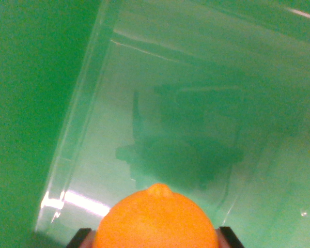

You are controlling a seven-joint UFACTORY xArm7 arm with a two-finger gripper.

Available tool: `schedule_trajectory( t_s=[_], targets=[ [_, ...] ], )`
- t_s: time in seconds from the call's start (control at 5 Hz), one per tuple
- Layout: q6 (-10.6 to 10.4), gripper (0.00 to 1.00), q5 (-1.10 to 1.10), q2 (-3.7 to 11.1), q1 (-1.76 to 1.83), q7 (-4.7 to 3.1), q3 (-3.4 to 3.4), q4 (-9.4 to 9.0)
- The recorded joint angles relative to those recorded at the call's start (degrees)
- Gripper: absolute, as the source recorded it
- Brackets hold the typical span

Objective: Pick fruit

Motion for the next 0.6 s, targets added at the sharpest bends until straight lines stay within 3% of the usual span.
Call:
schedule_trajectory(
  t_s=[0.2,0.4,0.6],
  targets=[
    [2.38,1.00,0.09,-0.99,-0.05,0.00,-0.02,1.40],
    [2.38,1.00,0.09,-0.99,-0.05,0.00,-0.02,1.40],
    [4.93,1.00,0.19,-2.06,-0.10,-0.01,-0.05,2.89]
  ],
)
